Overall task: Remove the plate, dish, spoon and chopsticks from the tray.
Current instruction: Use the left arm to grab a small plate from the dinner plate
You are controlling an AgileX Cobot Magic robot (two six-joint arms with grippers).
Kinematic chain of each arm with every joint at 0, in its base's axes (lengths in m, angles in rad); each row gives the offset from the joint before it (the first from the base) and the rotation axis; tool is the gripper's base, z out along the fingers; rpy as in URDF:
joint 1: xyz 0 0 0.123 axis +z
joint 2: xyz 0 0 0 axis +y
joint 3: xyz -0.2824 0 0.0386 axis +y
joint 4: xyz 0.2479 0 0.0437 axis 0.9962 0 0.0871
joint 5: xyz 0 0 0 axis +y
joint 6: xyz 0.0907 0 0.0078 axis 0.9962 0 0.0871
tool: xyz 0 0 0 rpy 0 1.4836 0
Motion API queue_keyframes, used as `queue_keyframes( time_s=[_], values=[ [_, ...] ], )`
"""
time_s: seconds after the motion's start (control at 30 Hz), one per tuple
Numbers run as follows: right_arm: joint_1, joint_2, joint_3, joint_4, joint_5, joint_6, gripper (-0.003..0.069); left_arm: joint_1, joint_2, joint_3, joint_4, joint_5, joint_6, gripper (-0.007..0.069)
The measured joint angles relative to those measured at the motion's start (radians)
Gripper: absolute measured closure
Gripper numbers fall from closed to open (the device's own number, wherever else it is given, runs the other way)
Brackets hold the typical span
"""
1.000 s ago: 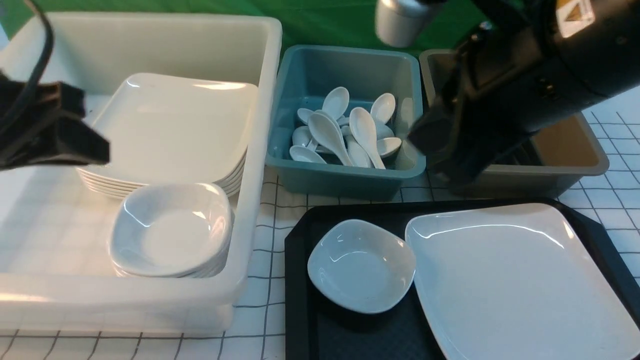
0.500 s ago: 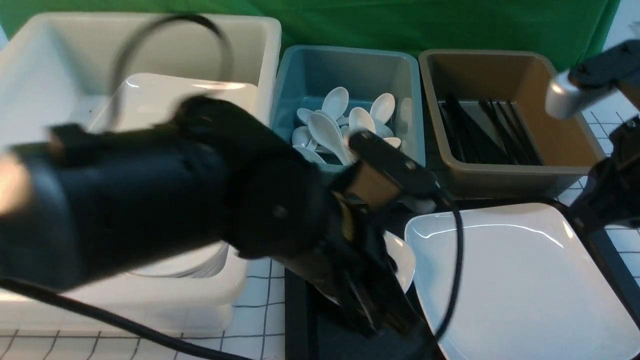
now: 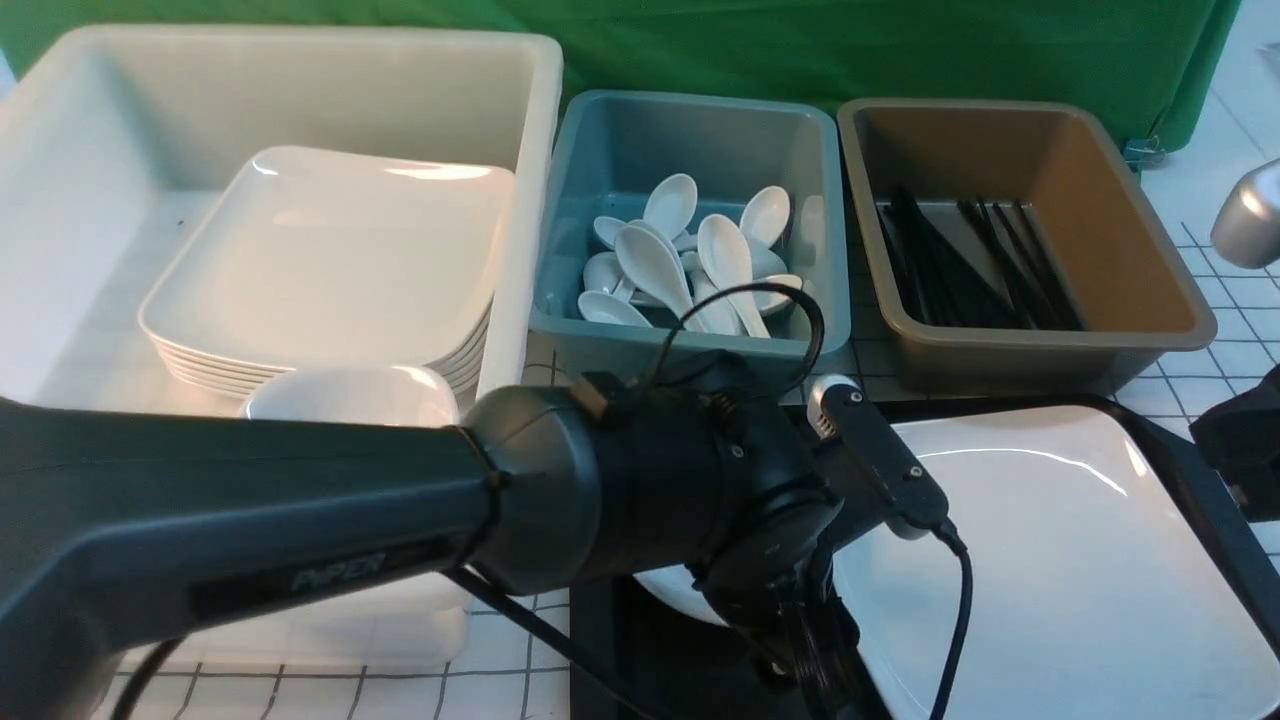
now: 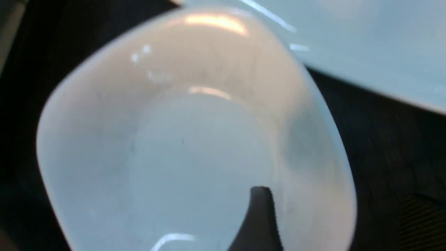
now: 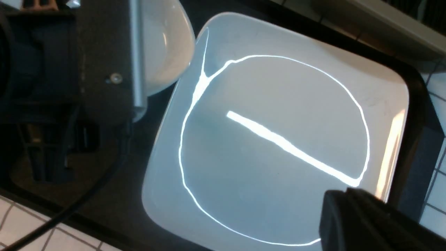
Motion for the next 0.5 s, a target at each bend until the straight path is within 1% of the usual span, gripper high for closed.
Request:
queue_keyframes(
  time_s=[0.13, 0.2, 0.27, 0.3, 0.33, 0.4, 0.5],
  values=[
    [0.0, -0.002, 0.0, 0.09, 0.005, -0.027, 0.0652, 0.0, 0.033, 0.0, 0.02, -0.014, 0.0, 0.0114],
    [0.0, -0.002, 0.0, 0.172, 0.011, -0.091, 0.0652, 0.0, 0.049, 0.0, 0.026, -0.014, 0.0, 0.0137],
    [0.0, -0.002, 0.0, 0.257, 0.022, -0.164, 0.0652, 0.0, 0.057, 0.0, 0.029, -0.014, 0.0, 0.0176],
    [0.0, -0.002, 0.0, 0.266, 0.023, -0.171, 0.0652, 0.0, 0.057, 0.0, 0.029, -0.014, 0.0, 0.0181],
    [0.0, -0.002, 0.0, 0.327, 0.035, -0.221, 0.0652, 0.0, 0.058, 0.0, 0.032, -0.016, 0.0, 0.0232],
    [0.0, -0.002, 0.0, 0.366, 0.038, -0.258, 0.0652, 0.0, 0.06, 0.0, 0.035, -0.016, 0.0, 0.0295],
    [0.0, -0.002, 0.0, 0.381, 0.039, -0.278, 0.0652, 0.0, 0.061, -0.001, 0.047, -0.019, 0.001, 0.0414]
  ],
)
